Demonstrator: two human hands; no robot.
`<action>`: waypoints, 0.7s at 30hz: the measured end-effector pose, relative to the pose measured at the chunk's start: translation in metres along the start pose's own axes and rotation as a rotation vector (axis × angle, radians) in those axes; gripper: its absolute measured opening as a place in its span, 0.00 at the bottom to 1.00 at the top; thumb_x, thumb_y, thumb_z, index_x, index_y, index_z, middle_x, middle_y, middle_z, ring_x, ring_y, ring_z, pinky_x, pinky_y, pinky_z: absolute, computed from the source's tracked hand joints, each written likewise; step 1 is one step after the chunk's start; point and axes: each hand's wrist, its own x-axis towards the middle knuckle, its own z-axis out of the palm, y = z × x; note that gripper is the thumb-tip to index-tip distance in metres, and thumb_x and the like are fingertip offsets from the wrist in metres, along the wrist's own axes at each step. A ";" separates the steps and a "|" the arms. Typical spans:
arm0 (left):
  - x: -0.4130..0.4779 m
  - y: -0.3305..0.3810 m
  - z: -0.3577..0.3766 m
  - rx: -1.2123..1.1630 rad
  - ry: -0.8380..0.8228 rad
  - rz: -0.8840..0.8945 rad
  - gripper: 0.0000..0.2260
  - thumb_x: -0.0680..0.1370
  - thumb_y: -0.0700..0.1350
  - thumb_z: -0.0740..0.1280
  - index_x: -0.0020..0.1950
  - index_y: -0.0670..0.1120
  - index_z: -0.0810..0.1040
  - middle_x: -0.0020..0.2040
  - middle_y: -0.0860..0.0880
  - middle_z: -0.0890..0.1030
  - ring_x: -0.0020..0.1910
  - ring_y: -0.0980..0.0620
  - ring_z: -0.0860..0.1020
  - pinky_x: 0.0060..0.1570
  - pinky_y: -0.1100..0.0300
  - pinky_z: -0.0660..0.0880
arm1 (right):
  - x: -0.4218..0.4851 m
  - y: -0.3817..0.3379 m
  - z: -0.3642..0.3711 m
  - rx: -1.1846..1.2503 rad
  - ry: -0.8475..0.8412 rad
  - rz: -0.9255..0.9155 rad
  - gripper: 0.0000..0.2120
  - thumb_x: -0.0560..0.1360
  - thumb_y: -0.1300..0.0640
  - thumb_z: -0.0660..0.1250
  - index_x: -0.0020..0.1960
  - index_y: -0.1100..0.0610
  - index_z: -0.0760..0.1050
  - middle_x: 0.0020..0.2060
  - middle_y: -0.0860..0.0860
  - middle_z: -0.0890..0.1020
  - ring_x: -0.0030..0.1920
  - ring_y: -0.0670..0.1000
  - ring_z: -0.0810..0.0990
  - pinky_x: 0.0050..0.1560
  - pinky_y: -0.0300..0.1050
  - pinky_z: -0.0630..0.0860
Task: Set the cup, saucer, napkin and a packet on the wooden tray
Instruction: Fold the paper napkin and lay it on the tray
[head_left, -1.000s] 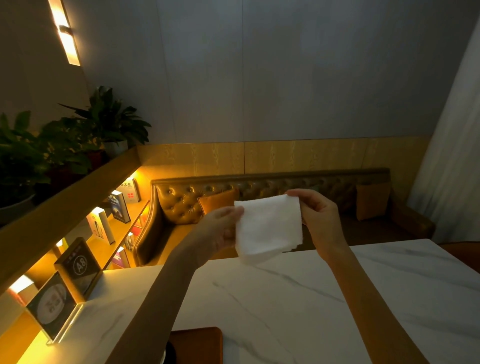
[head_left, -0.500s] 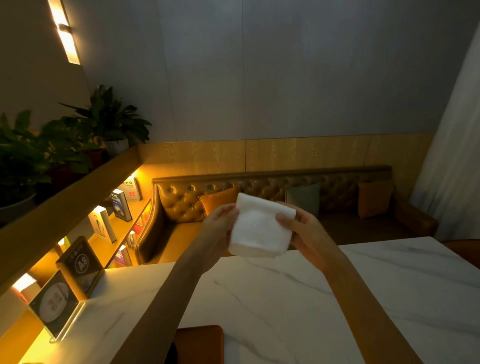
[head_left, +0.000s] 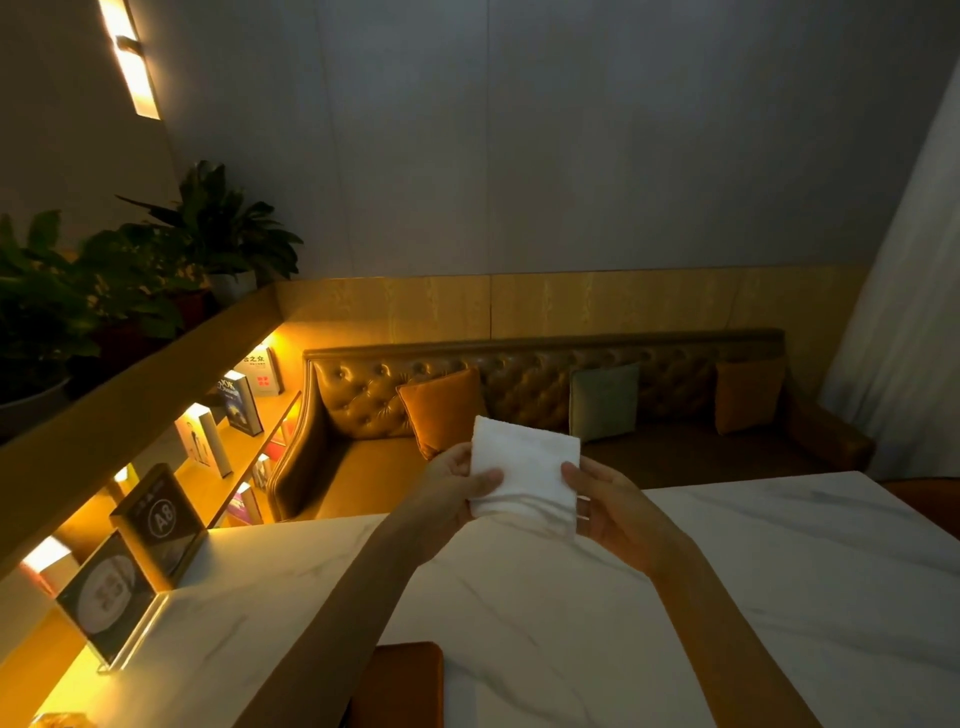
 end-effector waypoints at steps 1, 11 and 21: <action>-0.001 -0.002 -0.001 0.010 -0.003 -0.016 0.26 0.73 0.37 0.72 0.70 0.44 0.69 0.66 0.40 0.76 0.60 0.38 0.79 0.58 0.41 0.78 | -0.003 0.000 -0.001 0.020 -0.046 -0.036 0.17 0.77 0.58 0.64 0.66 0.55 0.71 0.60 0.58 0.80 0.58 0.61 0.80 0.56 0.58 0.79; -0.005 0.002 -0.006 0.008 0.065 -0.058 0.15 0.78 0.44 0.67 0.64 0.46 0.73 0.60 0.46 0.78 0.57 0.44 0.80 0.53 0.47 0.80 | -0.010 -0.015 0.008 0.018 -0.053 -0.105 0.24 0.70 0.63 0.69 0.65 0.54 0.71 0.60 0.55 0.80 0.58 0.58 0.81 0.53 0.54 0.81; -0.022 0.018 -0.012 0.184 -0.118 0.341 0.18 0.77 0.30 0.62 0.51 0.51 0.82 0.56 0.57 0.81 0.57 0.50 0.80 0.47 0.56 0.82 | -0.031 -0.034 0.024 -0.253 -0.005 -0.488 0.13 0.65 0.53 0.75 0.49 0.47 0.82 0.50 0.47 0.84 0.54 0.51 0.82 0.43 0.43 0.82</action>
